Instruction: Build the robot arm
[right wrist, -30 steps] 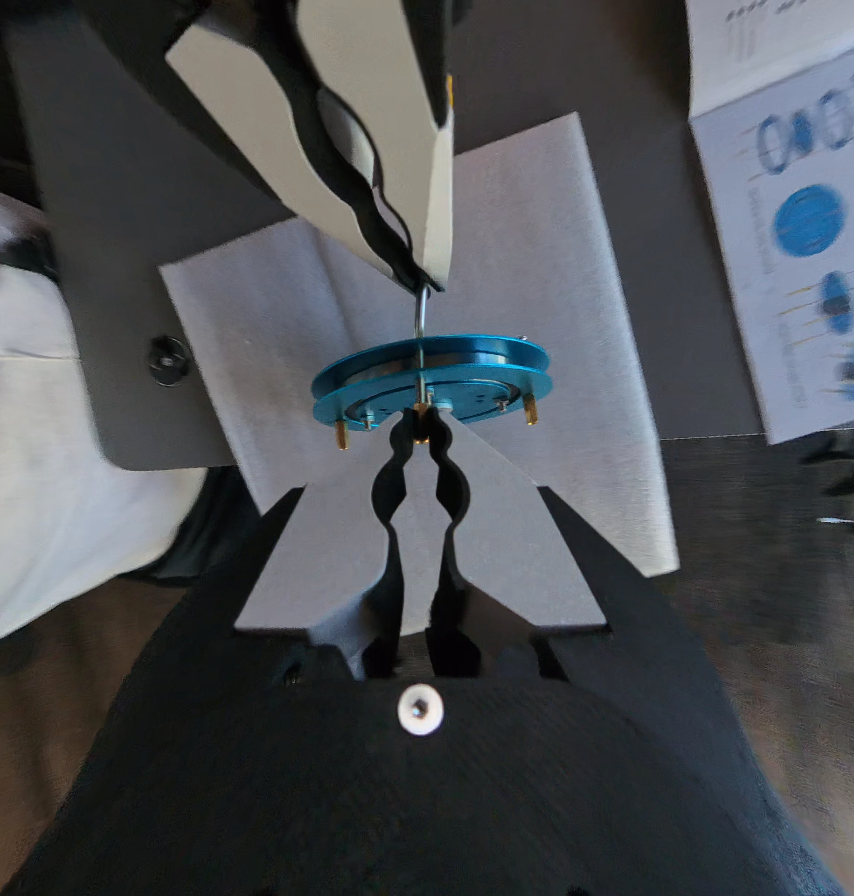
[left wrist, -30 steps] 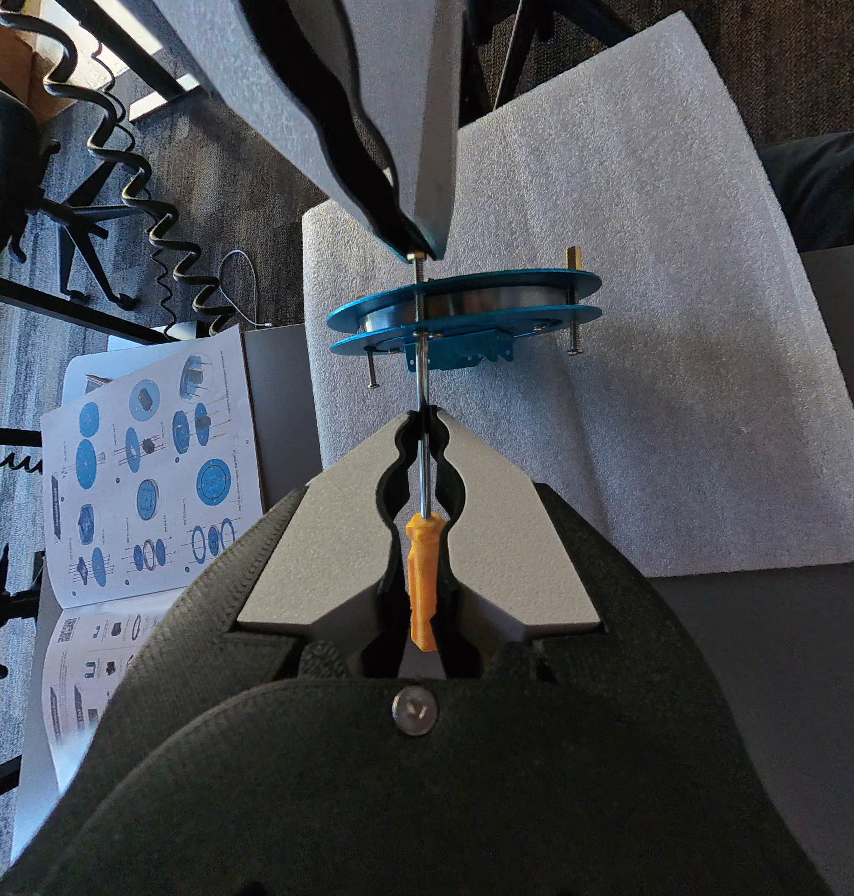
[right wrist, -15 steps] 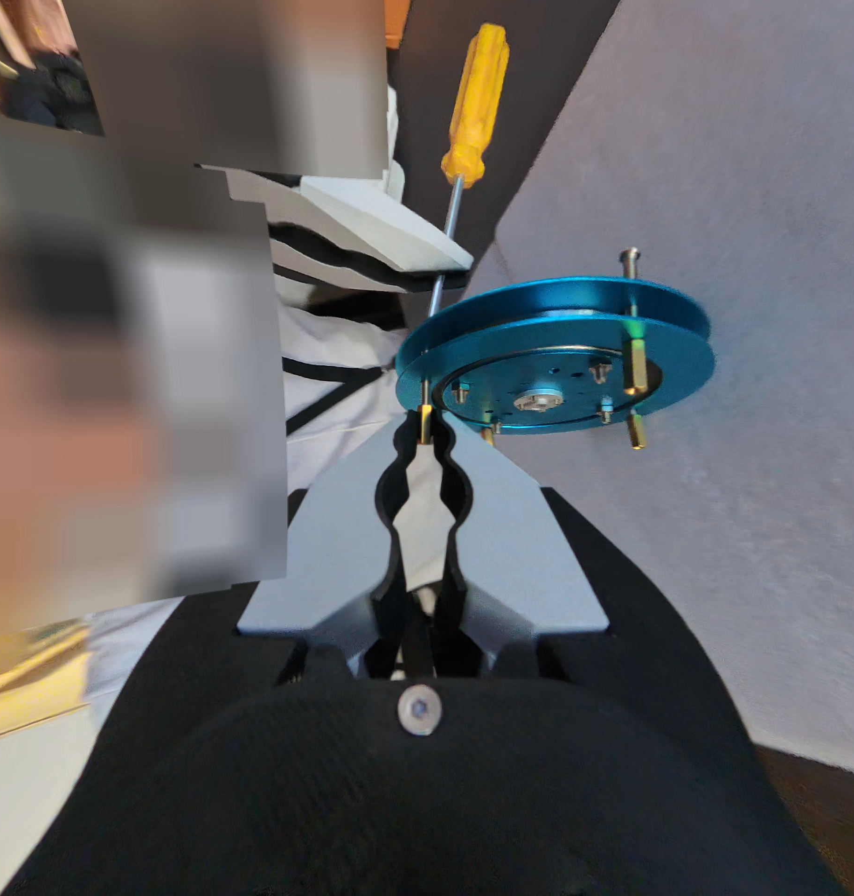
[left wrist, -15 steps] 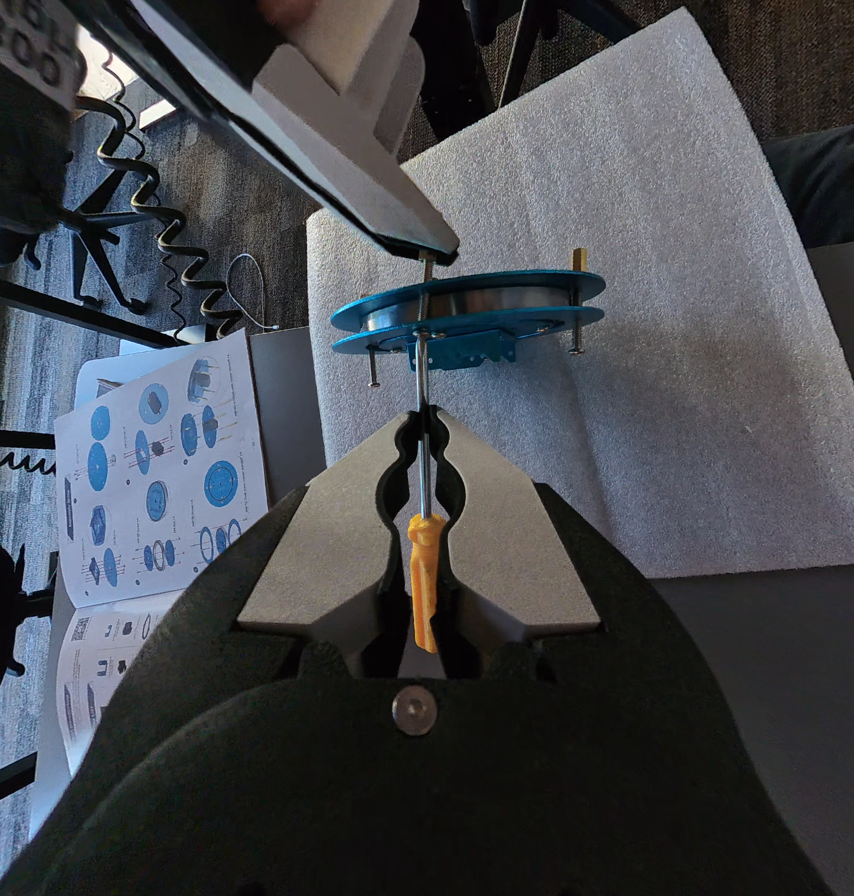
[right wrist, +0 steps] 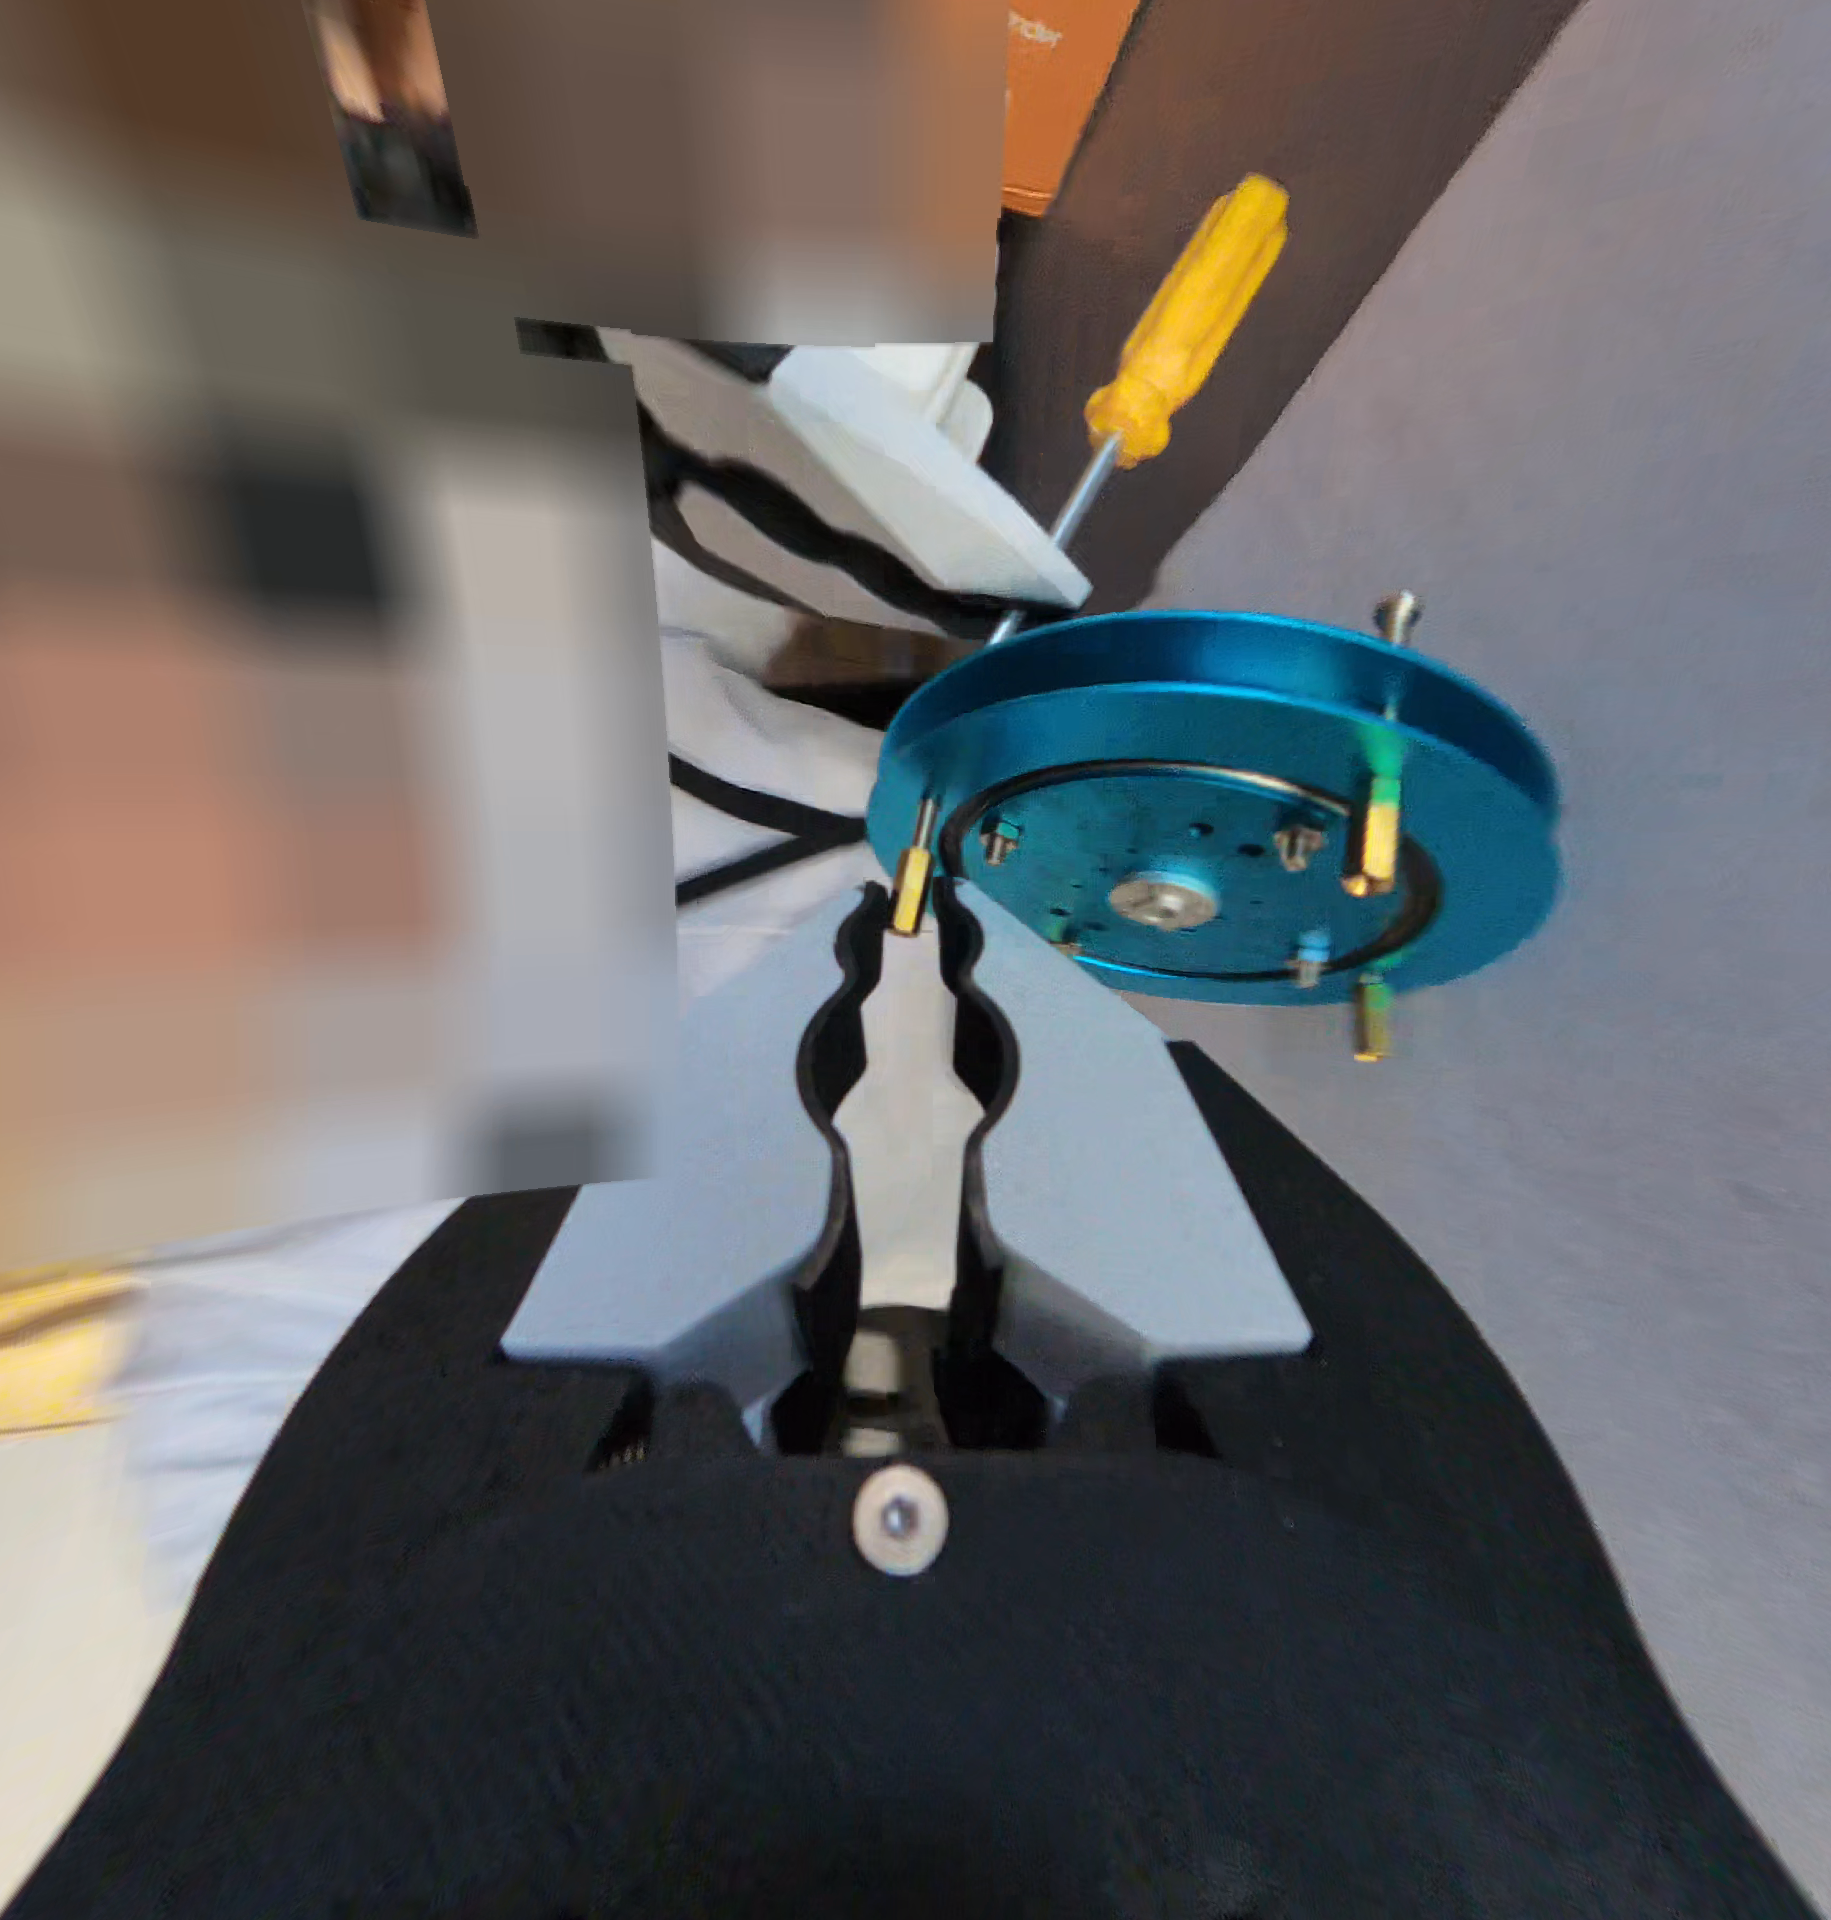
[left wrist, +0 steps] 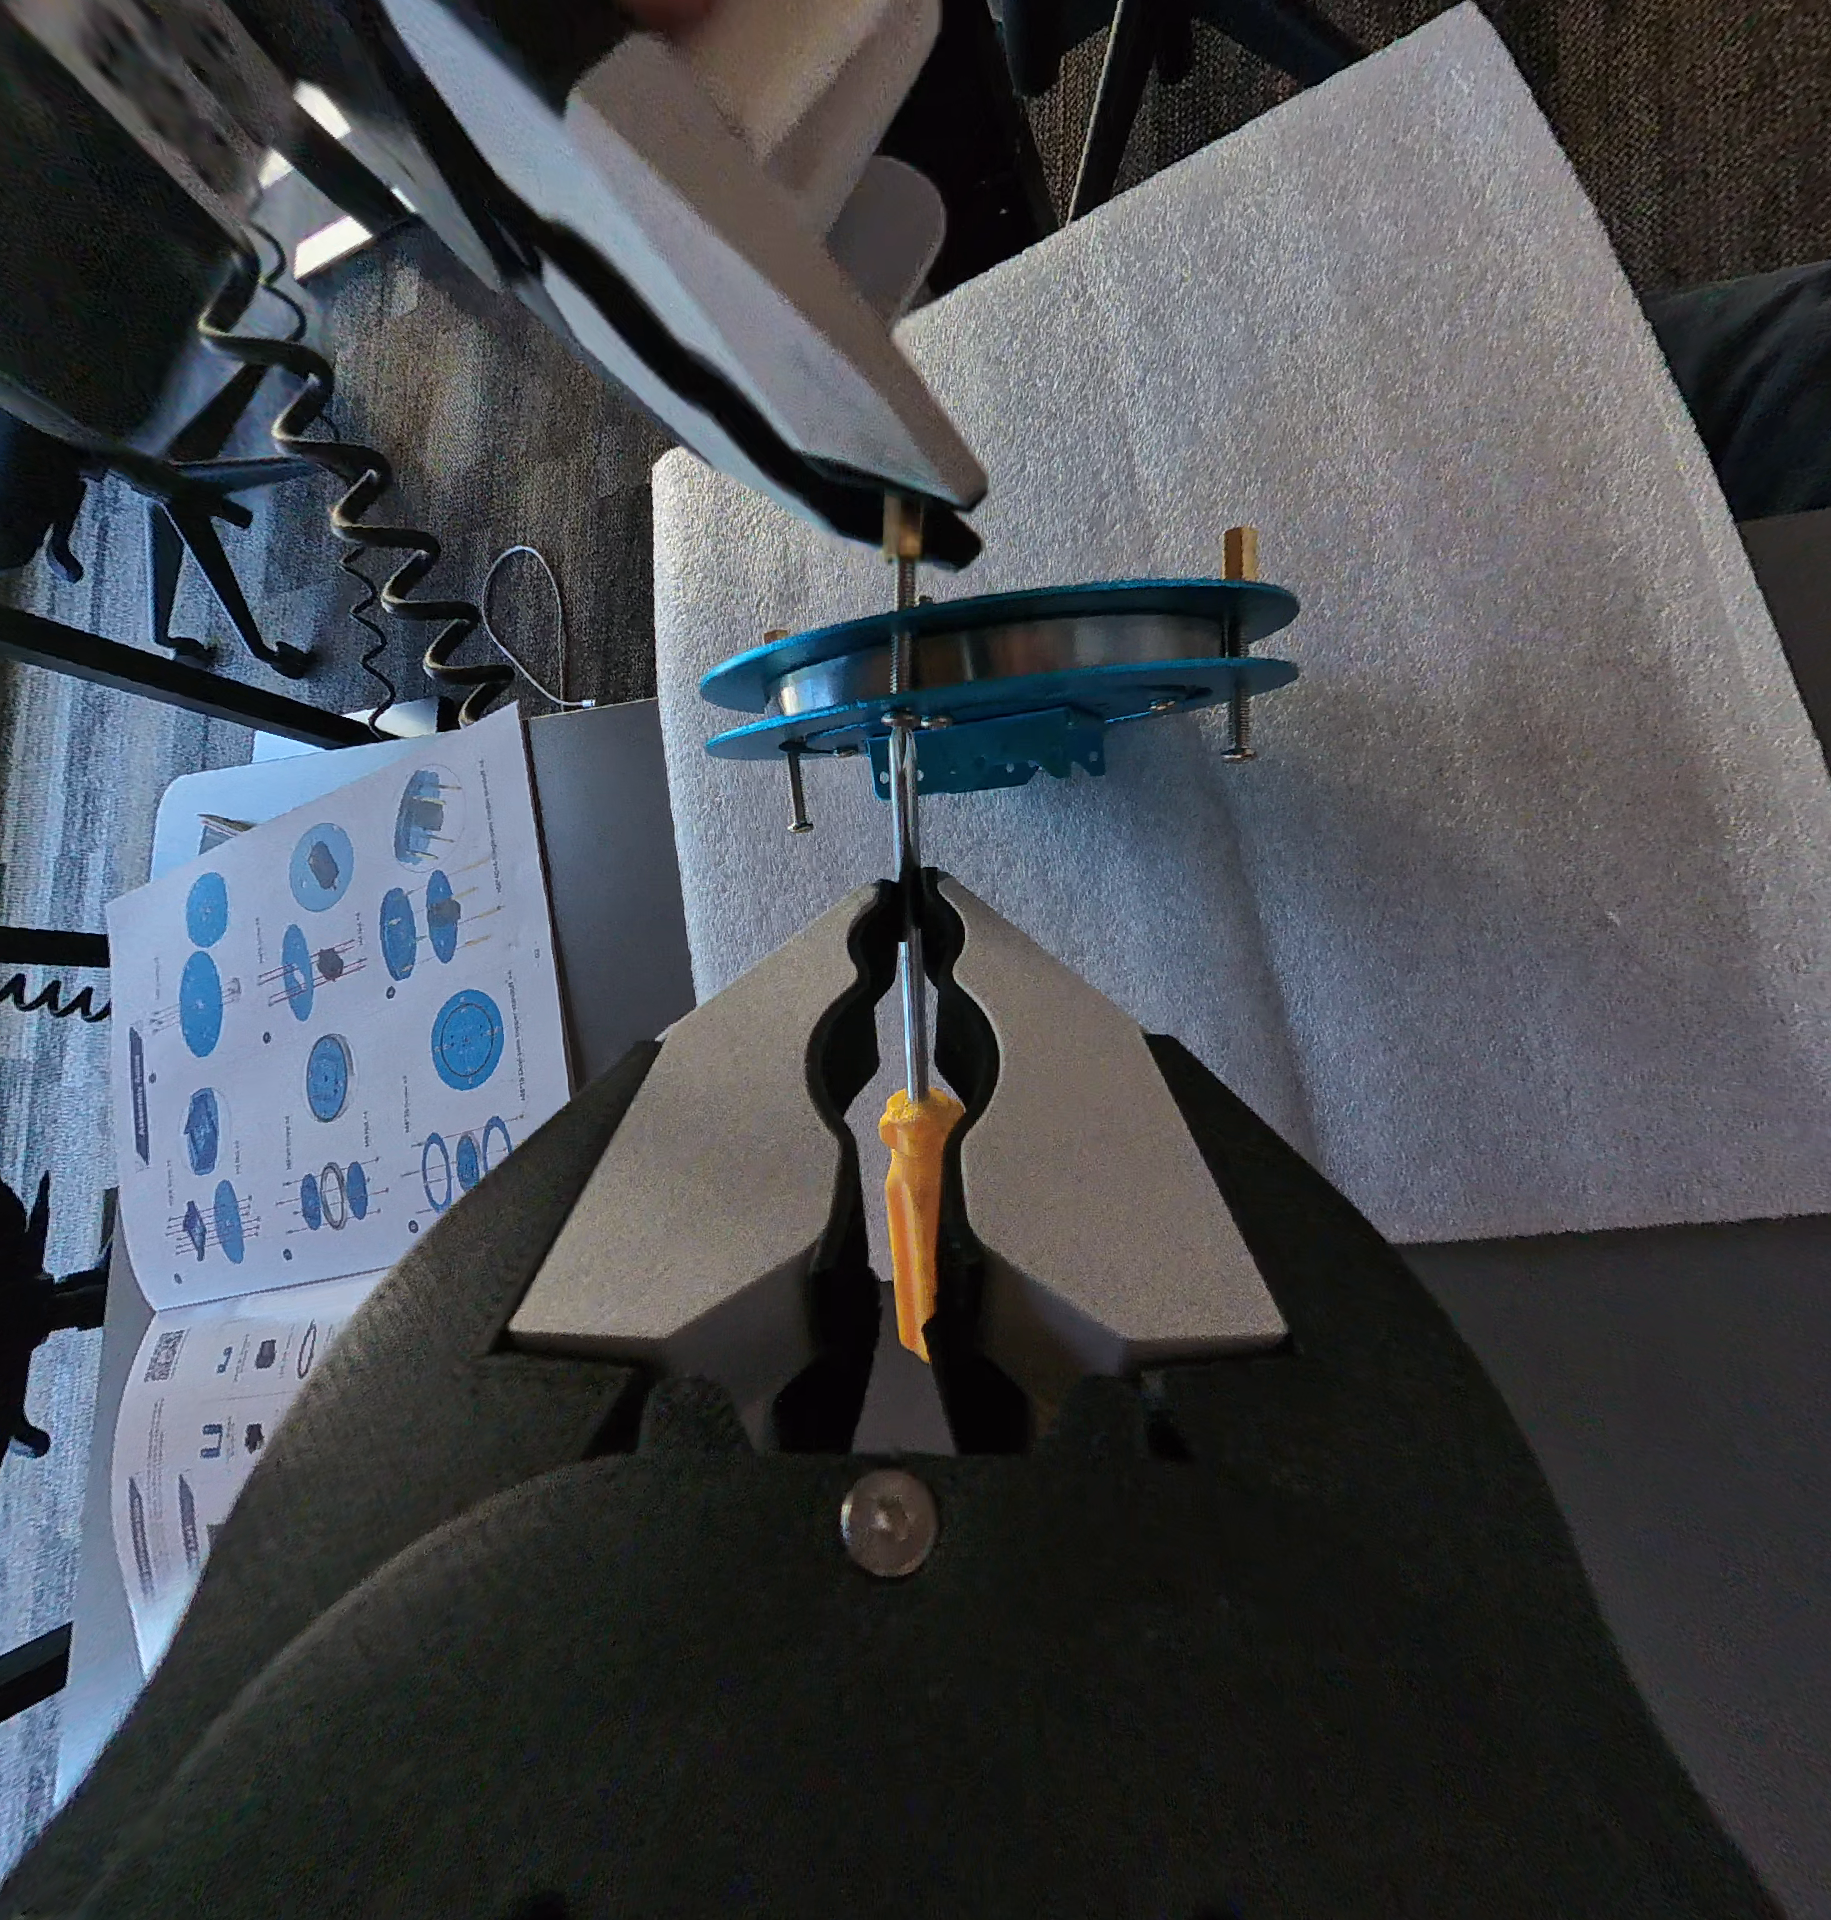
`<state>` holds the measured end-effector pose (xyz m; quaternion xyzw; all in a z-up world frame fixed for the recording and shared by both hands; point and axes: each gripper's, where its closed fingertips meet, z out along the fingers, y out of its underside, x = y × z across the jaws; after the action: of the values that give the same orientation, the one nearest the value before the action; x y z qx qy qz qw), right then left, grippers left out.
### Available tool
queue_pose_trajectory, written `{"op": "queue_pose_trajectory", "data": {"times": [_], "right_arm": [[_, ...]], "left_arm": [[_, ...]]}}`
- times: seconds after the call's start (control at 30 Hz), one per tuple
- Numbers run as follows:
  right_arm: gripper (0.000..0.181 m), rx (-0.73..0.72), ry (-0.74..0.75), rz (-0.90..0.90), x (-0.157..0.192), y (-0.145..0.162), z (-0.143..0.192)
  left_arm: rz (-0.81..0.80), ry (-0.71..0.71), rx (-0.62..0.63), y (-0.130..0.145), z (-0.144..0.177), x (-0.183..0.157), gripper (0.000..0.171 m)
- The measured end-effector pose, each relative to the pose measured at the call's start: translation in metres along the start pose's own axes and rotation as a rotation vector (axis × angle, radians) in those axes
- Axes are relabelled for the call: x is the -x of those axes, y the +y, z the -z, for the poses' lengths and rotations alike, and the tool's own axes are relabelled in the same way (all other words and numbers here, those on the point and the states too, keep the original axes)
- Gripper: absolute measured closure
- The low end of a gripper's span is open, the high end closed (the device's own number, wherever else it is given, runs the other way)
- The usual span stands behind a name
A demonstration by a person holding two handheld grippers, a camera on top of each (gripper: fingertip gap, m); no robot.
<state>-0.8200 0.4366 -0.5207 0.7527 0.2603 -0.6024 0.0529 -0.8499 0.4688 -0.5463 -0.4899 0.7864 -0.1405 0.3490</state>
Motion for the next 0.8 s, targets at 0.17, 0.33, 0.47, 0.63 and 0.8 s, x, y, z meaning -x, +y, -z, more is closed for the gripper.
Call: {"op": "queue_pose_trajectory", "data": {"times": [0.17,0.33,0.47,0.63,0.8], "right_arm": [[0.148,-0.051,0.612,0.736,0.004,-0.014,0.011],[0.154,0.158,1.430,1.293,0.004,-0.015,0.021],[0.166,0.270,1.706,1.347,-0.005,-0.011,0.016],[0.176,0.215,1.778,1.301,-0.004,-0.014,0.022],[0.176,0.190,1.605,1.159,-0.004,-0.013,0.020]], "left_arm": [[0.005,0.003,0.001,0.001,0.000,0.001,0.170],[0.009,0.008,-0.003,0.000,0.000,0.000,0.170],[0.012,0.010,-0.003,0.000,0.000,0.000,0.170],[0.007,0.006,-0.002,-0.002,0.000,0.000,0.170],[0.001,-0.005,0.005,-0.001,0.000,0.001,0.170]]}}
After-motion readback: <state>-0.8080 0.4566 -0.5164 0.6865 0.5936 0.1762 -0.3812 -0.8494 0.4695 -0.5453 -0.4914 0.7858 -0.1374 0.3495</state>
